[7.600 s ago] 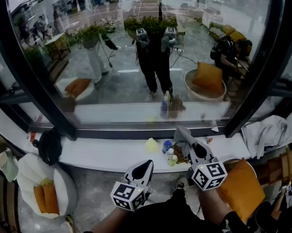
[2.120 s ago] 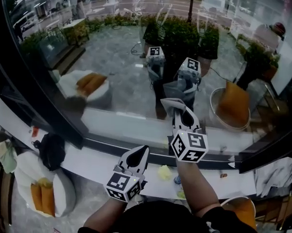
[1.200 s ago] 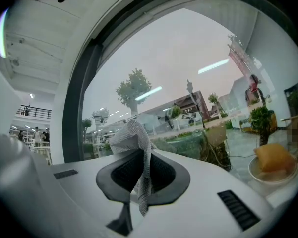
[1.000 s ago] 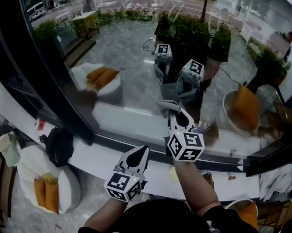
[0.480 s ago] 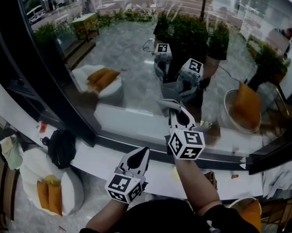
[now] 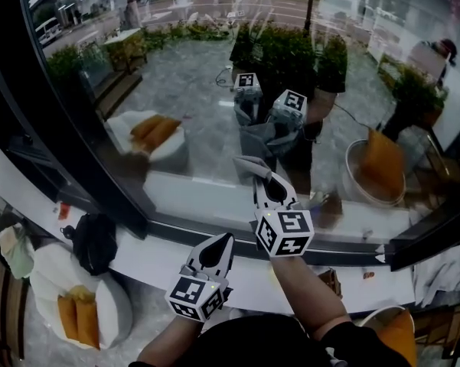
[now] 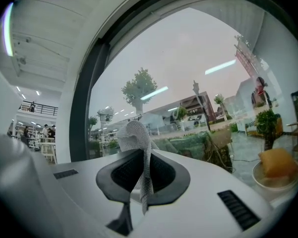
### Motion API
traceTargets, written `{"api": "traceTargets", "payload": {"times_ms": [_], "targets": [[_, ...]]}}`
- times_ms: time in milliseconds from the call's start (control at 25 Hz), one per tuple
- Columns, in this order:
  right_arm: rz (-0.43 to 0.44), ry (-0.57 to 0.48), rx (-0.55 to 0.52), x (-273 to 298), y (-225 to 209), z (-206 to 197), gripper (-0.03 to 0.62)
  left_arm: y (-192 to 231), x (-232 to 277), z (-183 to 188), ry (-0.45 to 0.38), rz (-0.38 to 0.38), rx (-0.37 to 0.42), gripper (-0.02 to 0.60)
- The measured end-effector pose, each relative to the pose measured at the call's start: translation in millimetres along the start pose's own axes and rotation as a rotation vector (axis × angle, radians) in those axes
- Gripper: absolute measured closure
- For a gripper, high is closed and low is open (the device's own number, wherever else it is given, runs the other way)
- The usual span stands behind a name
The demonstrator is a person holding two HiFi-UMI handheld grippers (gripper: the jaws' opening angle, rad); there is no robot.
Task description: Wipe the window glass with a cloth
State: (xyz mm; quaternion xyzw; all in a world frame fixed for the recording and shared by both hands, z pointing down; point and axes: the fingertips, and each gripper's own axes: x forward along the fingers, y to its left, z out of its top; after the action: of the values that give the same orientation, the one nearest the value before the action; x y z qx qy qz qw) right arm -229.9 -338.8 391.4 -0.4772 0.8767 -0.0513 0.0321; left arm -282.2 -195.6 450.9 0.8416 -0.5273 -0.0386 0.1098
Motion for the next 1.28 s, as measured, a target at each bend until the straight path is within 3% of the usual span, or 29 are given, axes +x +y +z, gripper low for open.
{"api": "traceTargets", "payload": {"times_ms": [320, 720, 1280], "targets": [[-0.004, -0.061, -0.039, -2.8, 6.3, 32.4, 0.553, -0.9, 6.7, 13.1, -0.020, -0.030, 0.011, 0.574], [-0.062, -0.158, -0.055, -12.3, -6.3, 81.2, 0.553, -17.1, 16.7, 20.7, -0.034, -0.126, 0.082, 0.574], [-0.105, -0.129, -0.116, -1.9, -18.2, 80.6, 0.553, -21.4, 27.5, 7.7, 0.003, -0.178, 0.072, 0.574]]}}
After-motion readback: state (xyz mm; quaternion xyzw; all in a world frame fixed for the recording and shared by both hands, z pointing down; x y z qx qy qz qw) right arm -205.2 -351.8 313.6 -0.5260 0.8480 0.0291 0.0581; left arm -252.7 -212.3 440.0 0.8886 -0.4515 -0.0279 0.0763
